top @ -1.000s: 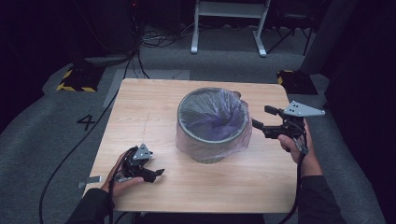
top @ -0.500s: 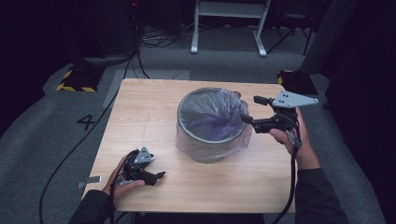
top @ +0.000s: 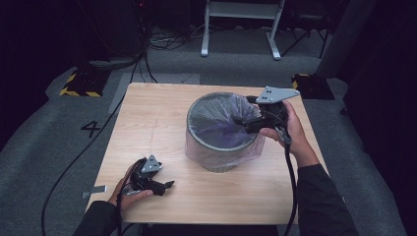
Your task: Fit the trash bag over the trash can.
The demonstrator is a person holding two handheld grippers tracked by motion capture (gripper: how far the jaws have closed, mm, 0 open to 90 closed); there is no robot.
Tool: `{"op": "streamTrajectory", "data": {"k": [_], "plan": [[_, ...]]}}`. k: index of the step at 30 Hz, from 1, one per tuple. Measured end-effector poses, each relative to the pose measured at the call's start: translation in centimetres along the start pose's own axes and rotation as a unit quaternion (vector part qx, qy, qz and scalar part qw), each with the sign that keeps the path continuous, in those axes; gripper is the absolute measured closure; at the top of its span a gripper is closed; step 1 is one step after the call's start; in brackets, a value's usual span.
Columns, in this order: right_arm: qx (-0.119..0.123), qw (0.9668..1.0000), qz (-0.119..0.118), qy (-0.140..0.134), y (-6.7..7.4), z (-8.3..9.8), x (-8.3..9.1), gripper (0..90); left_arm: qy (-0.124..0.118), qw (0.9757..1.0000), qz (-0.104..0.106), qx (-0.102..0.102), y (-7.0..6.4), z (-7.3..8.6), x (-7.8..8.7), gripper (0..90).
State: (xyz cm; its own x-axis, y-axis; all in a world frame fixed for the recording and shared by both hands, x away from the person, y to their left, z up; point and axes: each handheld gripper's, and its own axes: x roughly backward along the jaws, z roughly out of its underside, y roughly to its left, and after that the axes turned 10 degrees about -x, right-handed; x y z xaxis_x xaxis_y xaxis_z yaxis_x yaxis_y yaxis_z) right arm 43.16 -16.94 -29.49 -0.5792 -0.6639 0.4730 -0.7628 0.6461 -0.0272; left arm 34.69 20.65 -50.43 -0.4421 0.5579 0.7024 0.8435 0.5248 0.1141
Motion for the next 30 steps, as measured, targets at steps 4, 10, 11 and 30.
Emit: {"op": "streamTrajectory", "data": {"k": [4,10,11,30], "plan": [[-0.003,0.9999,-0.005,0.012,0.0,-0.2,-1.0,18.5,0.001,1.0,0.001,0.0,0.0,0.0,0.0,14.0],[-0.008,0.999,-0.032,0.031,0.3,-0.4,-2.2,19.8,0.001,1.0,0.002,-0.003,0.1,0.0,0.0,13.9],[-0.01,0.9984,-0.038,0.041,0.3,-0.5,-2.5,19.4,0.001,1.0,0.002,-0.003,0.1,0.0,0.0,13.8],[0.023,0.9862,-0.042,0.158,1.5,-0.6,-5.8,23.2,0.001,1.0,0.004,-0.004,0.0,0.0,0.0,13.9]]}}
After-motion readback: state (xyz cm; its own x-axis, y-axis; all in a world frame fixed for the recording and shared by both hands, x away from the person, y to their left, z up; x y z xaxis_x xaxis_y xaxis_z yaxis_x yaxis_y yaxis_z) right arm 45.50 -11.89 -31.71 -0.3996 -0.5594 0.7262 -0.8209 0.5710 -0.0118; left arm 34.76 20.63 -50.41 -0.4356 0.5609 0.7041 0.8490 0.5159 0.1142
